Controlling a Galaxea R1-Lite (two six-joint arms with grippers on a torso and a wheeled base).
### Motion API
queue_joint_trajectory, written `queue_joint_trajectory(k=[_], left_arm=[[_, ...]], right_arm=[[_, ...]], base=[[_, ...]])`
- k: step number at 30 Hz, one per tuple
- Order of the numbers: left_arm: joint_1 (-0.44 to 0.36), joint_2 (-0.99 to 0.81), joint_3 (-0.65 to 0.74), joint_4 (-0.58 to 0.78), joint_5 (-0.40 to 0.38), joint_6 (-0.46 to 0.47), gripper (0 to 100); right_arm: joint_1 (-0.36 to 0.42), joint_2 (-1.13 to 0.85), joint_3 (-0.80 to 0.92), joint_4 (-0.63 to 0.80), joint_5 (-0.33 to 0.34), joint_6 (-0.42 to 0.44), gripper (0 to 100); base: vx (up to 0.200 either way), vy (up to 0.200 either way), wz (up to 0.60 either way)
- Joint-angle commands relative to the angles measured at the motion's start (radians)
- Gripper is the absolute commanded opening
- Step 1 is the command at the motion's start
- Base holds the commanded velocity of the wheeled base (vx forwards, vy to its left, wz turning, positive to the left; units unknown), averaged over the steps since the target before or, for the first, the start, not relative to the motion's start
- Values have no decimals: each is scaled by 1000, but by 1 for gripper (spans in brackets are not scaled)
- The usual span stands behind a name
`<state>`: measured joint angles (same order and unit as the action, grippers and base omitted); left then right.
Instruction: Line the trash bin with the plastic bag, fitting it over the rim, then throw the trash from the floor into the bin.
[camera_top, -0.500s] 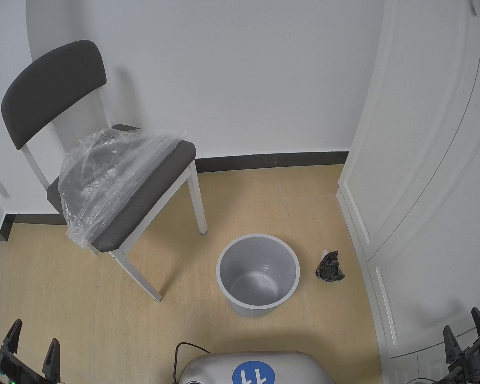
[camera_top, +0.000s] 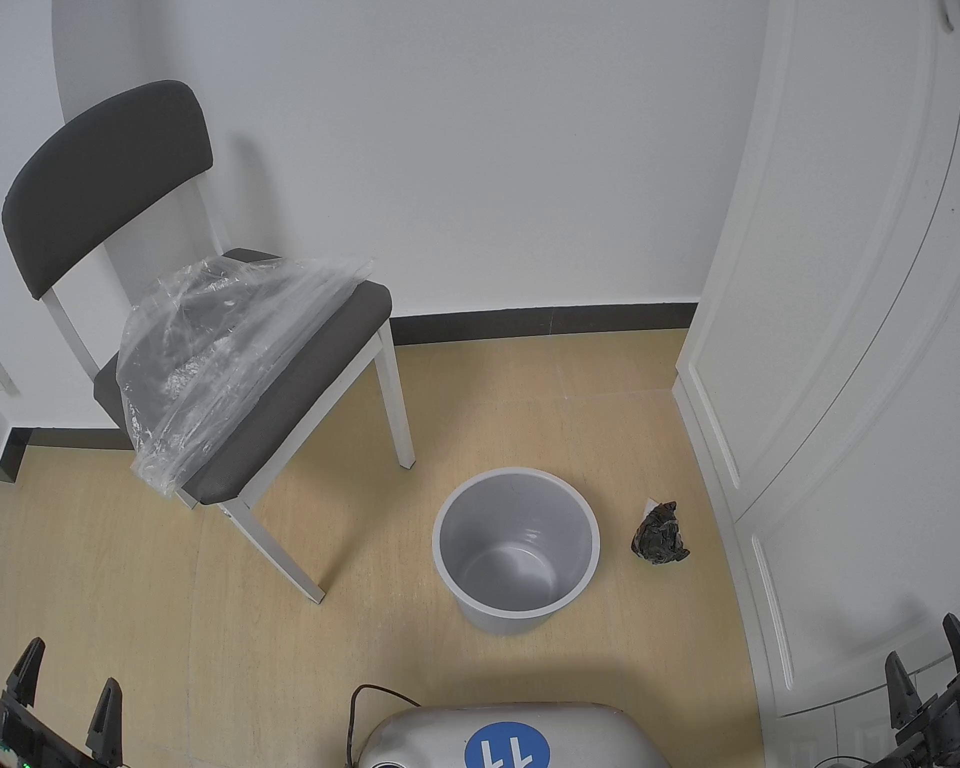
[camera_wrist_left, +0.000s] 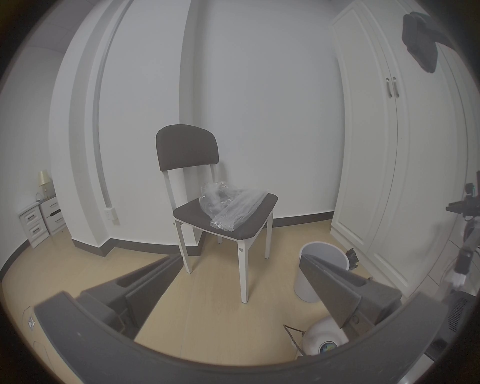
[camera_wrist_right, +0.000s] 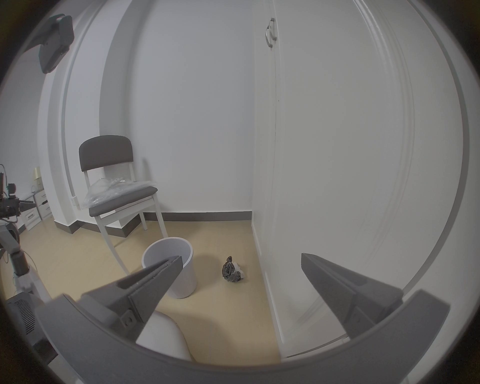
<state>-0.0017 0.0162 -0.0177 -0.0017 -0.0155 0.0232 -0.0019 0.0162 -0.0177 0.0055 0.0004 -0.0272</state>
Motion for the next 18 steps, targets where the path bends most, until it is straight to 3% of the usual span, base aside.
queue_joint_trajectory(k=[1,13,15,18], left_arm=[[0,-16,18,-1,-11,9,100],[2,-16,18,2,-14,0,100],[0,-16,16,0,3,-54,100],[0,-16,16,-3,22,-62,100]], right_arm=[[-1,-16,15,1,1,-3,100],[-1,-16,15,-2,3,-2,100],[2,-16,16,-4,0,29,100],[2,-16,16,-4,0,38,100]], base=[[0,0,0],[0,0,0],[0,0,0],[0,0,0]])
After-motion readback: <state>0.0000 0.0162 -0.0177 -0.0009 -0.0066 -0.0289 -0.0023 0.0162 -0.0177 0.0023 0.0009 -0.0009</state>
